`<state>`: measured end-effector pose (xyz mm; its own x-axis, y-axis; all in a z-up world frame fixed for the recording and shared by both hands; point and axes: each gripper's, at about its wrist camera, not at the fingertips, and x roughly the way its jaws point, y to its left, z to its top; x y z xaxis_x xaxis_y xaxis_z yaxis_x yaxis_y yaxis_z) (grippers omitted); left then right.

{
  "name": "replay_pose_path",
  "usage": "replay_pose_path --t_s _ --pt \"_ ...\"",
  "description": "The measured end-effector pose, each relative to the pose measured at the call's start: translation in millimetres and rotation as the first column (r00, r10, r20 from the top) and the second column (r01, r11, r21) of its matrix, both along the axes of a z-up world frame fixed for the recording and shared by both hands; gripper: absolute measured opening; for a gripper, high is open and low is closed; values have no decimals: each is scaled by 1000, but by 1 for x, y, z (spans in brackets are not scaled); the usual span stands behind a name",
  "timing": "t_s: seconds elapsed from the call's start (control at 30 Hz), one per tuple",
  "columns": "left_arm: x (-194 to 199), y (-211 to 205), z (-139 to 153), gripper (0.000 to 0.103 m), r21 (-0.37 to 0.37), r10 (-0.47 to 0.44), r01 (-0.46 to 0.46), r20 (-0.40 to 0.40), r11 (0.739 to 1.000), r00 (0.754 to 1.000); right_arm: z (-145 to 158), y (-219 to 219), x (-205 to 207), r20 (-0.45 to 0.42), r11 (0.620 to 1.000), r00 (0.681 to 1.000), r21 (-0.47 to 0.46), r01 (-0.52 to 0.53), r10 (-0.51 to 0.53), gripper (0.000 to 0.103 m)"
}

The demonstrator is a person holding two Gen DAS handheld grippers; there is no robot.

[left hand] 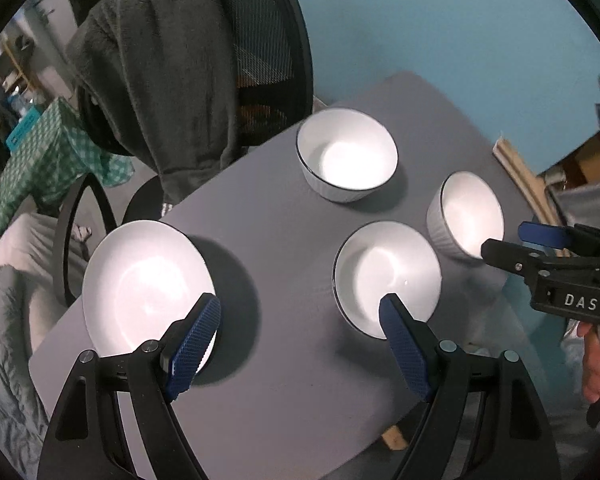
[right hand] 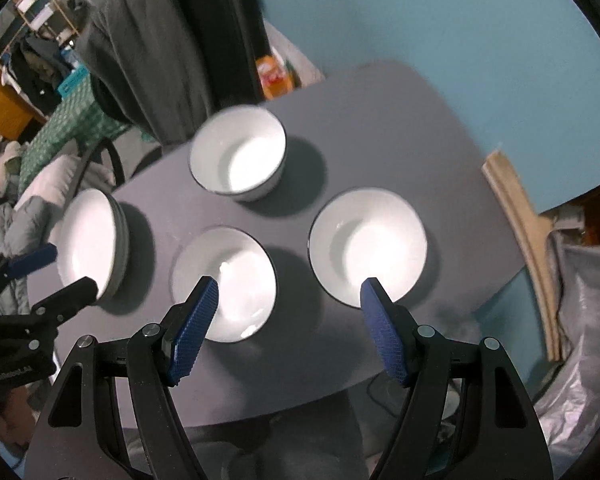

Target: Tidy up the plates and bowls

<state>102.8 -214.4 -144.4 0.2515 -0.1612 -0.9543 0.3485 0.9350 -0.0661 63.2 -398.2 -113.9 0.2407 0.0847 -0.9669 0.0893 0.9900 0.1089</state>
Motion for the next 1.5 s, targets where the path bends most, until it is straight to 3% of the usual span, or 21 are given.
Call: replay_pose_path --t_s 0.37,0.57,0.67,0.9,1.1,1.2,1.27,1.3,1.5 --pt "4 -17 -49 83 16 -14 15 -83 1000 996 -48 7 -2 -90 999 995 18 -49 50 73" --pt "11 -21 -70 83 14 -16 19 -133 1000 991 -59 12 2 -91 996 992 28 -81 83 74" --pt "15 -19 -75 83 23 -4 8 -145 1000 989 -60 19 6 -101 993 988 -2 -121 120 69" --pt "22 -19 -84 83 12 23 -21 -173 1000 985 -69 12 10 -132 992 983 20 -127 128 68" --pt "25 -29 -92 83 11 7 -5 -200 1000 980 -78 10 16 -158 988 975 13 -155 155 46" --pt "26 -31 -98 69 9 3 -1 -210 1000 978 -79 7 17 -160 986 973 14 -165 165 31" --pt "28 -34 -101 48 11 -3 6 -234 1000 972 -80 4 18 -159 985 972 15 -172 172 22" --pt "28 -35 -102 44 10 -2 4 -242 1000 970 -79 9 19 -160 984 971 18 -177 177 18" --pt "30 -28 -106 24 -39 35 -48 -282 998 959 -81 18 24 -165 981 968 1 -193 191 16"
